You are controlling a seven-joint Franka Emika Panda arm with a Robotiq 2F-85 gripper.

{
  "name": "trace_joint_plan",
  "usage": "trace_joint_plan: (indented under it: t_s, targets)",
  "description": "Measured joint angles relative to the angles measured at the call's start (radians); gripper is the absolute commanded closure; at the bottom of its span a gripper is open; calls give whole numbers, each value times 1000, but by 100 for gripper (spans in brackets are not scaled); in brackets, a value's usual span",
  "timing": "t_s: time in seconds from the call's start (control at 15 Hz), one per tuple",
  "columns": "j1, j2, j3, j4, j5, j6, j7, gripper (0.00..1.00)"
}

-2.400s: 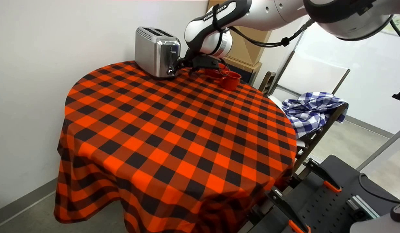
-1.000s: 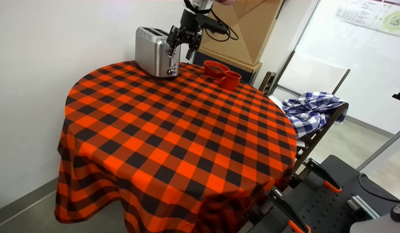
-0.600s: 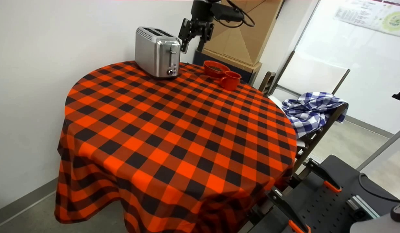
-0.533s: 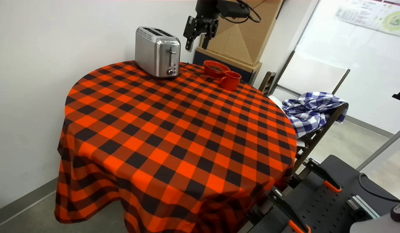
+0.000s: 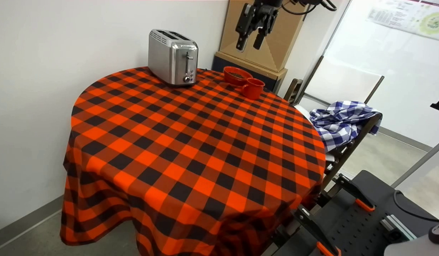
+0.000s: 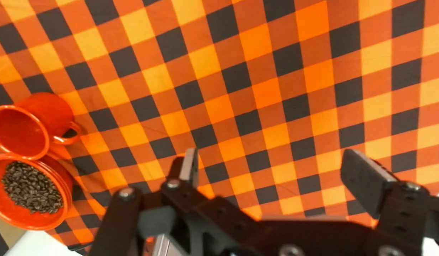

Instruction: Turn off the toaster

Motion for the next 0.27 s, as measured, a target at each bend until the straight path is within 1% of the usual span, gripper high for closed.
trace_joint_plan:
  t_s: [0.13,0.27]
  targets:
    - [0,-92,-5,-73,27,-1,-10,0]
    - [0,-140,-8,-111,33,-1,-16,0]
